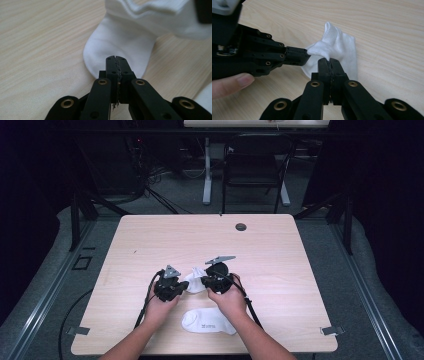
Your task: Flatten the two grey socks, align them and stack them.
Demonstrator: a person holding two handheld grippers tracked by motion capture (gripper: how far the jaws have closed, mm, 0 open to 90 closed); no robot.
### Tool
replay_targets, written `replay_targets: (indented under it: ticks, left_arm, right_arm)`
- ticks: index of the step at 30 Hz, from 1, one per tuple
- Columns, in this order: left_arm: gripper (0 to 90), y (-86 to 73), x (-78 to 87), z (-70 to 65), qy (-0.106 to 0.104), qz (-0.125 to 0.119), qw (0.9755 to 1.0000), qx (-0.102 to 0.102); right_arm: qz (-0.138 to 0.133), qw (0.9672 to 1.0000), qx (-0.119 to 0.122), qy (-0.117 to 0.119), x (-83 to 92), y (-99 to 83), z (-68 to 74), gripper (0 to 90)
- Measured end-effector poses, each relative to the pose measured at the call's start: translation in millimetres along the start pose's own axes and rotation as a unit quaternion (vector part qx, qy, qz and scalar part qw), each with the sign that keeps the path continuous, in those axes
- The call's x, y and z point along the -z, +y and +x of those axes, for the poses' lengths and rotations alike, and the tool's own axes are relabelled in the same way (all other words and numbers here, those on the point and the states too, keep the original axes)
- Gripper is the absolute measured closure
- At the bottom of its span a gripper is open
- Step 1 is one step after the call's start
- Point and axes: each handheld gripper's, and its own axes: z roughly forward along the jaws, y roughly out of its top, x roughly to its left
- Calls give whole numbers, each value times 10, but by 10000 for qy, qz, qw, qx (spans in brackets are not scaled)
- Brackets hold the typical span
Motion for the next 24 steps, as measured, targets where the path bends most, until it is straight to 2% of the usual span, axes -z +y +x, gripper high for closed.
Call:
replay_targets:
  ticks: [4, 14, 18, 24]
  left_arm:
    - [899, -31, -43, 20, 9, 107, 9999, 18]
    - [900, -77, -14, 77, -140, 113, 9998, 56]
    - [899, -91, 3, 102, -238, 140, 9996, 14]
    - [898, -100, 6, 89, -243, 117, 9996, -3]
  right_arm:
    - [-54, 10000, -49, -44, 55, -3, -52, 895]
    - [-166, 9994, -270, -126, 231, -58, -248, 895]
    - [-214, 9991, -337, -175, 318, -139, -330, 895]
    - [-135, 9981, -553, -241, 394, -313, -489, 896]
